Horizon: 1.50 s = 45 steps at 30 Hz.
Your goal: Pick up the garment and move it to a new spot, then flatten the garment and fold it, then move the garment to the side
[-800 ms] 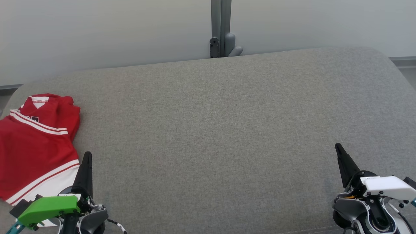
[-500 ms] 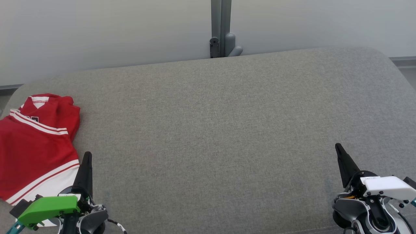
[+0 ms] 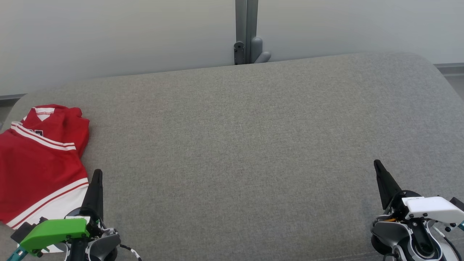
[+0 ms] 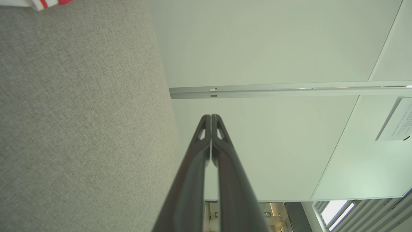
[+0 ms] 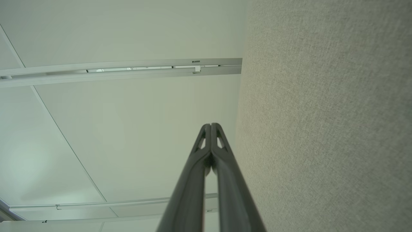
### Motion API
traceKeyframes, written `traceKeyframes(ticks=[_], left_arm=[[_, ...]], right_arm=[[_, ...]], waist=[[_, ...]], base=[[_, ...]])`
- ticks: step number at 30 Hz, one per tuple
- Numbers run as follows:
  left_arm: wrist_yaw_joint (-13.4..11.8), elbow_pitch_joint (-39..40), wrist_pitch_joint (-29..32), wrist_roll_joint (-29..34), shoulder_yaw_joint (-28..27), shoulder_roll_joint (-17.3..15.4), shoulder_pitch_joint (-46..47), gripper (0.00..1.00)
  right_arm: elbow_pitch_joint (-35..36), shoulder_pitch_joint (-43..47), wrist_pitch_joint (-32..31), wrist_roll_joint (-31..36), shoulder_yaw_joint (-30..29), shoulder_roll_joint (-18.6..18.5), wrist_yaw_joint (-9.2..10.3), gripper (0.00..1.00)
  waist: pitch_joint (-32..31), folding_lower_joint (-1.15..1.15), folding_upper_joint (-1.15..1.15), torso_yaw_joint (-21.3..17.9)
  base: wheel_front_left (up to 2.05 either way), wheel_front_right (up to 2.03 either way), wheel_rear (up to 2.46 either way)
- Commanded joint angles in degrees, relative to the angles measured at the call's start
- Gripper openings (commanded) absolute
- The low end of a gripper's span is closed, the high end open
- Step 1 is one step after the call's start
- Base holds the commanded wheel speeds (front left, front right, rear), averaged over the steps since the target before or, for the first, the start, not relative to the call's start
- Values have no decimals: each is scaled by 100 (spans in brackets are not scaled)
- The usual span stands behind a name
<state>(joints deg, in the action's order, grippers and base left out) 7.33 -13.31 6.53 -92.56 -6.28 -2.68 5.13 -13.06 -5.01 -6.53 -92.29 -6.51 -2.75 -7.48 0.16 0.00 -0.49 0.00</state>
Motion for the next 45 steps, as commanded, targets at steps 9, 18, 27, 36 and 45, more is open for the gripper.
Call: traceKeyframes(ticks=[9, 18, 27, 36, 45], left_arm=[[-7, -43, -103, 11, 83, 20, -113, 100], [-7, -15, -341, 285, 251, -35, -194, 100], [-113, -13, -582, 1159, 293, -109, -257, 100], [-156, 53, -794, 2369, 299, -160, -337, 100], [-126, 142, -983, 3609, 367, -193, -449, 100]], right_arm=[[-49, 102, 122, 41, 69, 25, 0, 100], [61, 167, 348, 641, 106, 19, 0, 100], [362, 214, 580, 2119, 207, 13, -1, 100], [625, 257, 791, 3651, 468, -42, -1, 100], [669, 298, 981, 4797, 442, -31, -1, 100]], waist=[[1, 0, 2, 0], [6, 0, 5, 8], [6, 0, 8, 32], [-4, 0, 12, 57], [-9, 0, 16, 63]], base=[[0, 0, 0], [0, 0, 0], [0, 0, 0], [0, 0, 0], [0, 0, 0]])
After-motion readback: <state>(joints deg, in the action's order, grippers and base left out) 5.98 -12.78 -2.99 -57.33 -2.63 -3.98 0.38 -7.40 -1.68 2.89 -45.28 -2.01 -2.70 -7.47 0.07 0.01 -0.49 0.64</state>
